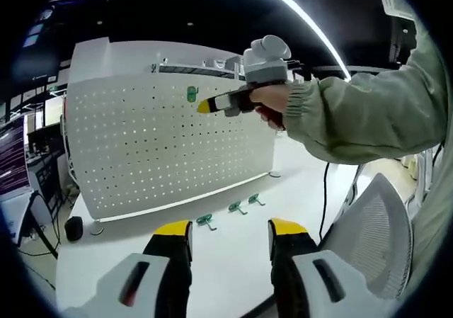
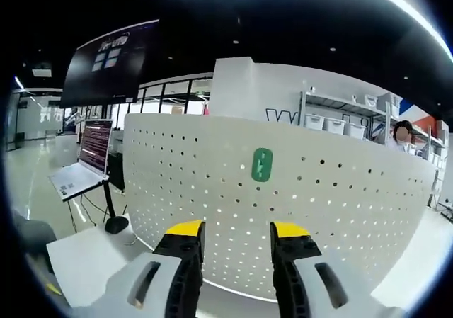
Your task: Insert the hook assembly into the mounting plate slot until the hook locks in place.
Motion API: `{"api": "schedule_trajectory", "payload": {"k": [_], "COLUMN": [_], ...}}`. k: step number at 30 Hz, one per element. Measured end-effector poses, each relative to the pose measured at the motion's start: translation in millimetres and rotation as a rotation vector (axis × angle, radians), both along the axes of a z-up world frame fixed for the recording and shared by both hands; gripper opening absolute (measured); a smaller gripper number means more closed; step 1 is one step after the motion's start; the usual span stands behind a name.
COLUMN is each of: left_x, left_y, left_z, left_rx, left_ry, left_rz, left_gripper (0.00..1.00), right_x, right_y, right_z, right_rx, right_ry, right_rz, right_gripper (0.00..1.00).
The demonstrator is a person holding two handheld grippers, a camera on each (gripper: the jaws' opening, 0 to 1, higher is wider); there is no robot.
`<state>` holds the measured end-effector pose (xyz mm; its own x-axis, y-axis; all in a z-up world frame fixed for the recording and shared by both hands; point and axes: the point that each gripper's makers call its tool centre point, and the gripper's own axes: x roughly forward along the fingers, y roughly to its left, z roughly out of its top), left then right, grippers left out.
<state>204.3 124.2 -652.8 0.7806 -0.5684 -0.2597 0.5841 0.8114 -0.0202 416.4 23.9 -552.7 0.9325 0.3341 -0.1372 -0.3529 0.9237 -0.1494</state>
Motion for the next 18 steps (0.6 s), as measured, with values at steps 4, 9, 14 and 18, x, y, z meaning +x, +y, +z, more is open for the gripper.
{"api": "schedule_trajectory", "payload": {"k": [4, 9, 14, 18], "left_x": [1.1, 3.3, 3.7, 4.5], "left_y": [1, 4, 4, 6], "left_z": [-1.4, -3.0, -5.3, -7.2], "left_rx": [0.007, 0.006, 0.019, 0.027], "left_ry": [0.008, 0.024, 0.032, 0.04], "left_rz": [0.007, 0.027, 0.032, 0.042], "left_gripper": [0.45, 0.45, 0.45, 0.45], "right_x": [-6, -15, -23, -29], "right_y": [-6, -15, -22, -29], "right_z": [-10.8, -22.9, -31.6, -48.5], "right_rx": [-0.005, -0.006, -0.009, -0.009], "right_ry": [0.026, 0.053, 0.064, 0.104], "right_rz": [0.009, 0.016, 0.023, 0.027], "right_gripper": [0.37, 0.37, 0.38, 0.39]}}
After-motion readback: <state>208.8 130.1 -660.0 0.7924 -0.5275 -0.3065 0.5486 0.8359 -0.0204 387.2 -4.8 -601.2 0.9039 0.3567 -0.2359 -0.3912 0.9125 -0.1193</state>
